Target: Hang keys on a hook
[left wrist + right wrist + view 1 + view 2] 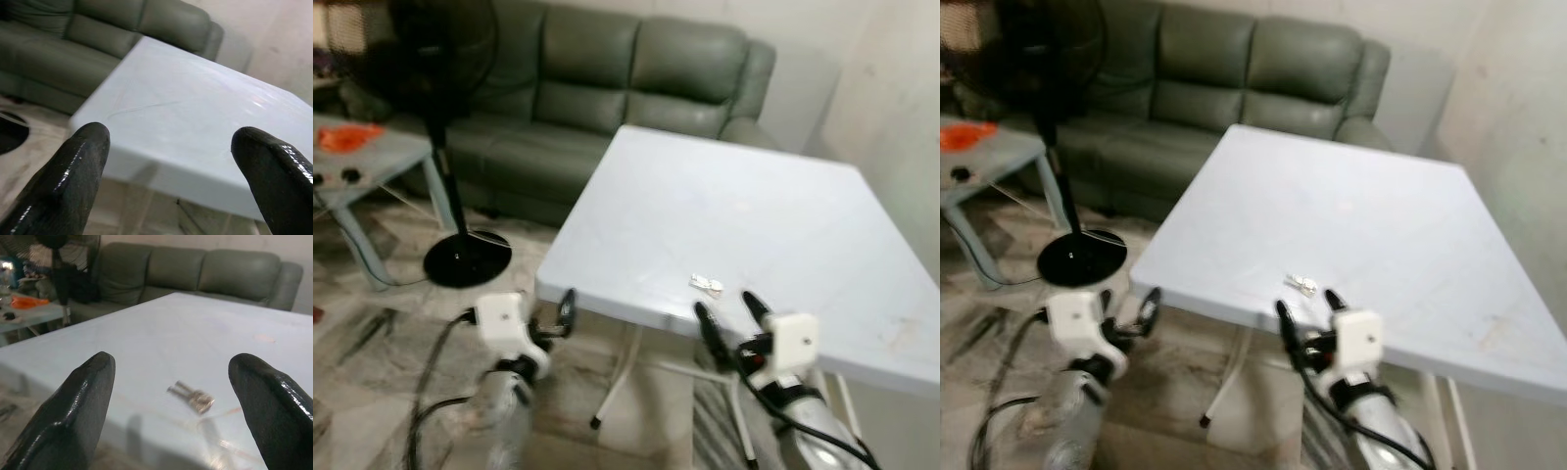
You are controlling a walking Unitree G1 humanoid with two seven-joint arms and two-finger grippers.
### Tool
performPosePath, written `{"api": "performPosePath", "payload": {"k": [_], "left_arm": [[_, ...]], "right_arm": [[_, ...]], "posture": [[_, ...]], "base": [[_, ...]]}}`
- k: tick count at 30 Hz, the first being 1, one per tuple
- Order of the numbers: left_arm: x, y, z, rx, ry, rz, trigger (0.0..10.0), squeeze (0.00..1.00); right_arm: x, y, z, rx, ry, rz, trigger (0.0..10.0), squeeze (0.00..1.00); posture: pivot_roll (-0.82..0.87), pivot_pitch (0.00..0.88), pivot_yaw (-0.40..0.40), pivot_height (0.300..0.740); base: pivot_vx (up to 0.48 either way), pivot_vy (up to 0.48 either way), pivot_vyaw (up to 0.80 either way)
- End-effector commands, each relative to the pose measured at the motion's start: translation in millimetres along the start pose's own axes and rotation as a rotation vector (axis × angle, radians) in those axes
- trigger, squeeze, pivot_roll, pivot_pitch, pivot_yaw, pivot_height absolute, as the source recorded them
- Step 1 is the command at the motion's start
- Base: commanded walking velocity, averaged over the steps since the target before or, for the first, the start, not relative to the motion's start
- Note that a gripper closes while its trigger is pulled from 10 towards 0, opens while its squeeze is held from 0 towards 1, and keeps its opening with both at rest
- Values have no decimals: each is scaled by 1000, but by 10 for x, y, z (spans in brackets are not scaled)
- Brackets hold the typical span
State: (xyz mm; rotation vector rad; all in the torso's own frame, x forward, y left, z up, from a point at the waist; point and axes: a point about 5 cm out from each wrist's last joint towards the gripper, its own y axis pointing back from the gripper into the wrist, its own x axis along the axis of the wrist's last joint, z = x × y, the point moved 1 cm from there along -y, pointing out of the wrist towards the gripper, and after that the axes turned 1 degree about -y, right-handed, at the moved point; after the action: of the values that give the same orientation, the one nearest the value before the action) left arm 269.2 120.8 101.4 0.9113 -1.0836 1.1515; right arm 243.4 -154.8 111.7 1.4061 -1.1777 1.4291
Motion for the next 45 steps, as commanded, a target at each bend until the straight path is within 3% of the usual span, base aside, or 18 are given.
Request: {"api": "performPosePath", "payload": {"k": [1,19,26,27,32,45], "left_arm": [[38,11,-56,16,-11,10,10000,0],[33,10,-46,17,-4,8,10000,0],[15,-1,14,10,5,7,10000,0],[13,-2,20,4,2,6,10000,0],[-4,2,44,-12,1,-2,10000,0],[-112,57,175,-102,-101,-36,10000,0]], "right_arm": [[40,-36,-54,21,-10,21,10000,0],[46,-36,-49,16,-26,24,10000,0],[35,-40,-44,23,-59,11,10000,0],[32,-40,-50,30,-66,9,10000,1000],[39,-34,-47,37,-60,8,10000,1000],[39,-69,-6,81,-19,-22,10000,1000]], "posture": [[31,6,-63,740],[32,7,-66,740],[31,0,-69,740],[29,0,-70,740],[28,0,-70,740],[30,3,-78,740]], "base": [[315,0,0],[313,0,0],[0,0,0],[0,0,0],[0,0,0],[0,0,0]]}}
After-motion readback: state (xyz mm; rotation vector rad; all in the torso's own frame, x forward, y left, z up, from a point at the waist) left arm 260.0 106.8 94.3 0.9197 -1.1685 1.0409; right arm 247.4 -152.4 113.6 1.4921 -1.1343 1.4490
